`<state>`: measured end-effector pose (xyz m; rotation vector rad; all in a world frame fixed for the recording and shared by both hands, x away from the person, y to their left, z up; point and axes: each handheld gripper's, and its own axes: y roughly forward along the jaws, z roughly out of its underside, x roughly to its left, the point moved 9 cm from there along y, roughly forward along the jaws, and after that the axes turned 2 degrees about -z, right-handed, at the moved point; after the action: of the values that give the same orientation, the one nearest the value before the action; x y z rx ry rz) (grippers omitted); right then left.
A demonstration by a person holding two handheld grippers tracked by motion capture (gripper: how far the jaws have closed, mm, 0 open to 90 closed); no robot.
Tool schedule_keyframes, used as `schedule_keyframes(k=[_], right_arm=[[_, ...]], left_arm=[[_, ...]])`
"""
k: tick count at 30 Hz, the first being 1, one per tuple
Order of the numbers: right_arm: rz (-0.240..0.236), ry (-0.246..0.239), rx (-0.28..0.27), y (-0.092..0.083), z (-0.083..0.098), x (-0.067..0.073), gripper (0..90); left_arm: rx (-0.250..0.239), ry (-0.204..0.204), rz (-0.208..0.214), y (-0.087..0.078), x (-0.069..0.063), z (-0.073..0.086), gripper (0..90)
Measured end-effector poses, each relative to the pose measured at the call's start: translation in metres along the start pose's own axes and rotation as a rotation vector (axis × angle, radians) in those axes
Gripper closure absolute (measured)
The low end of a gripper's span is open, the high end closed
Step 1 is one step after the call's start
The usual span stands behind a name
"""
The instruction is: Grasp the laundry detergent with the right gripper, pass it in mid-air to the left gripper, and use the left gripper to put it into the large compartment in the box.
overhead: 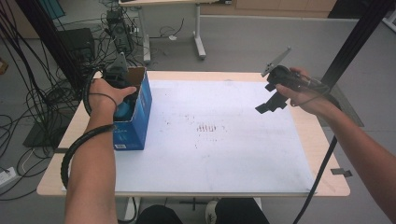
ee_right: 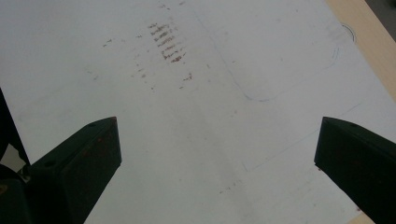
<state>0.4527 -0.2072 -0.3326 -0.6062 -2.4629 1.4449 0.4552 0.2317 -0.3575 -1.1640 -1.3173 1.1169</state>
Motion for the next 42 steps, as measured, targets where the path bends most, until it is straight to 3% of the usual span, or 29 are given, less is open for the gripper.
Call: schedule_keyframes(k=[13, 21, 25, 33, 41, 42], right_arm=[[-0.004, -0.001, -0.007, 0.001, -0.006, 0.005, 0.5], [-0.005, 0.003, -0.002, 0.003, -0.009, 0.008, 0.5], [0.002, 0.002, -0.001, 0.001, -0.012, 0.008, 0.5], [0.013, 0.001, 0.007, -0.005, -0.015, 0.006, 0.5], [0.006, -0.004, 0.012, -0.002, -0.011, 0.006, 0.5], [0.003, -0.006, 0.012, -0.001, -0.011, 0.005, 0.5]], left_arm=[[-0.017, 0.010, -0.002, -0.020, -0.002, 0.006, 26.3], [-0.050, 0.015, -0.008, -0.043, -0.001, 0.010, 24.2], [-0.074, 0.025, 0.000, -0.056, -0.006, 0.011, 23.0], [-0.120, 0.087, 0.015, -0.078, -0.033, 0.009, 20.0], [-0.148, 0.157, 0.039, -0.090, -0.073, 0.001, 16.3], [-0.145, 0.178, 0.042, -0.090, -0.084, -0.002, 14.8]])
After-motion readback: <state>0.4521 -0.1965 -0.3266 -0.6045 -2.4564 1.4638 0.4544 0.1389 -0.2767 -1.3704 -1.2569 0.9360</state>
